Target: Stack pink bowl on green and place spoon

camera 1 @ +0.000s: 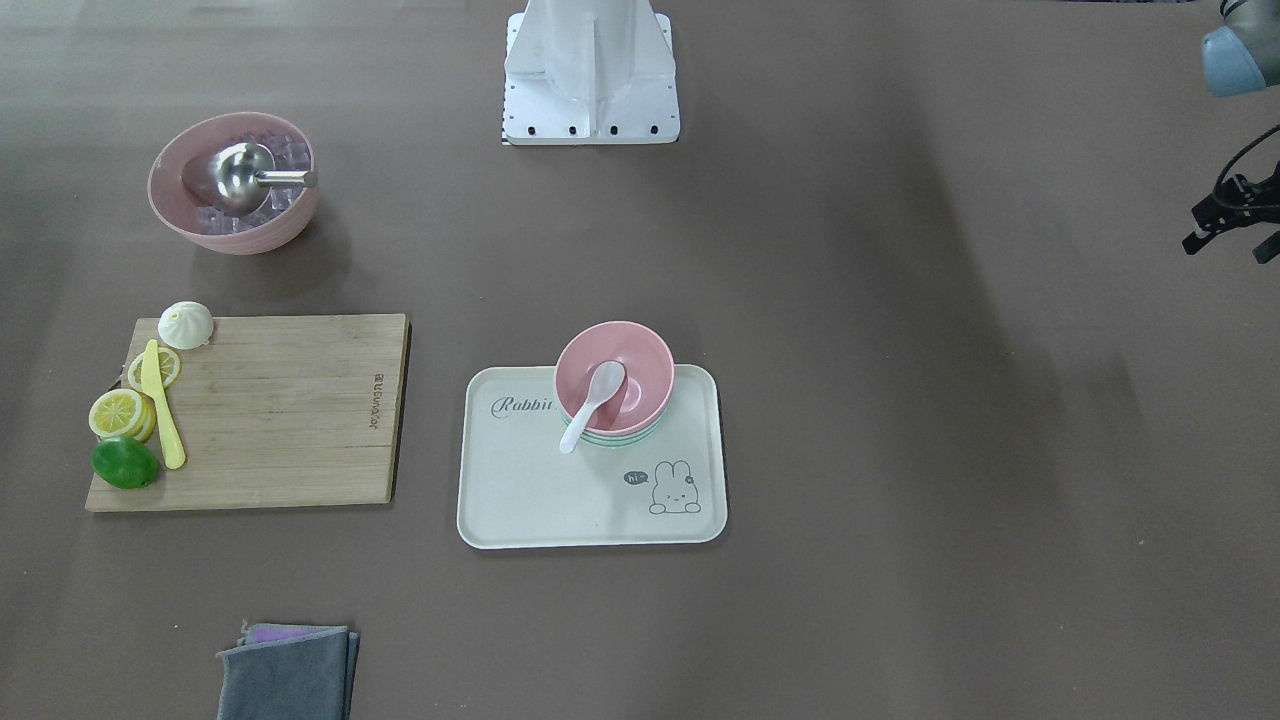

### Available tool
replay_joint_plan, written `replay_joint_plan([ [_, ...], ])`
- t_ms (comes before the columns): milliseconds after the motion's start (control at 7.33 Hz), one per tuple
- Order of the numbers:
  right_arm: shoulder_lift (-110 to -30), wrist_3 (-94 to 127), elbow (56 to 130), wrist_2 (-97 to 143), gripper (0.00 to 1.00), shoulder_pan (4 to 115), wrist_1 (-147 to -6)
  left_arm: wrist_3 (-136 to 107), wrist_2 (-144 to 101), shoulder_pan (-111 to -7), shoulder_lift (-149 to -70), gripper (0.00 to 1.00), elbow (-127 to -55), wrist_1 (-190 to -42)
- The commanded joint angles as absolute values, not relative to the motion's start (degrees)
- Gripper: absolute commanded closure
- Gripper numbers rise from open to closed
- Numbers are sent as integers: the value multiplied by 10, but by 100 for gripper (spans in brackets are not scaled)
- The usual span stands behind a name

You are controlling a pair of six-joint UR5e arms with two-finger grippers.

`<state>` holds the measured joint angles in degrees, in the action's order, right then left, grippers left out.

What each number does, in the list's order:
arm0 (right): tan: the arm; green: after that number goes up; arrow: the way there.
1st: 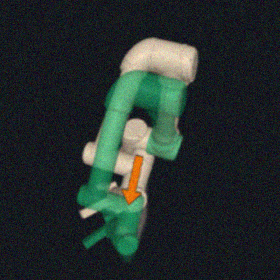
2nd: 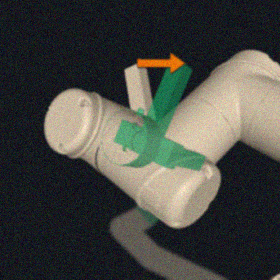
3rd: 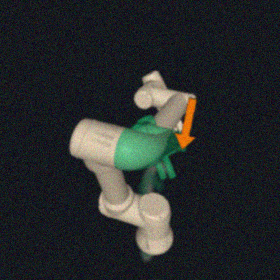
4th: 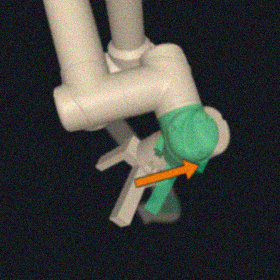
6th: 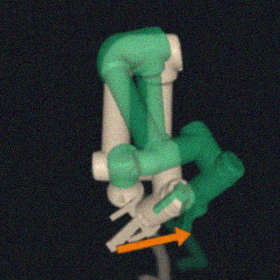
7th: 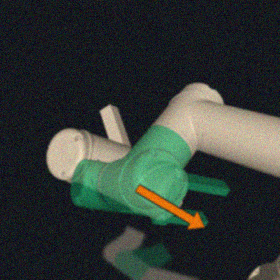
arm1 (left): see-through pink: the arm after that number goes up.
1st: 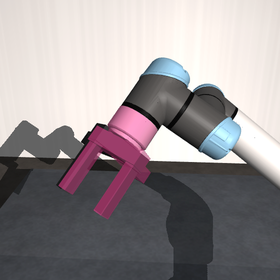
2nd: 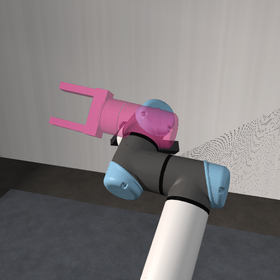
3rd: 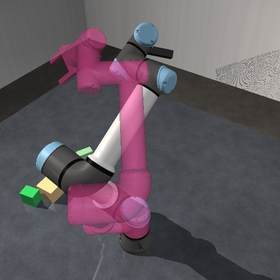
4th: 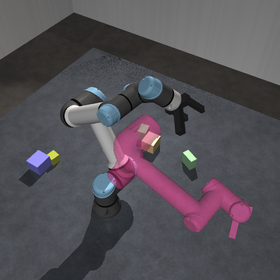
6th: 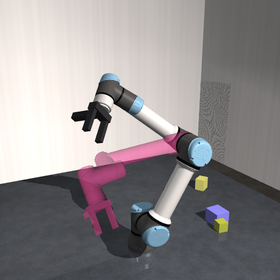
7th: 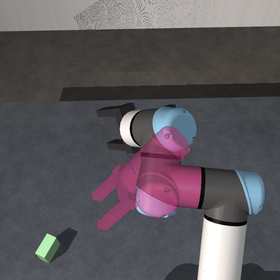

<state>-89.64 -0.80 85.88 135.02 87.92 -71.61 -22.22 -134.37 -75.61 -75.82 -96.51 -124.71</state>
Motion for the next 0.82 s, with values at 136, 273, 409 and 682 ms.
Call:
replay_joint_plan([
  [136,-872,4,876,1305,0,870,-724,-223,-1344,-756,-760,2,-964,-1247],
  [273,-859,4,880,1302,0,861,-771,-223,-1342,-756,-760,2,-964,-1248],
  [409,-842,4,879,1306,0,860,-807,-222,-1346,-756,-759,2,-966,-1250],
  [682,-830,4,879,1304,0,848,-838,-221,-1342,-755,-762,2,-969,-1250],
])
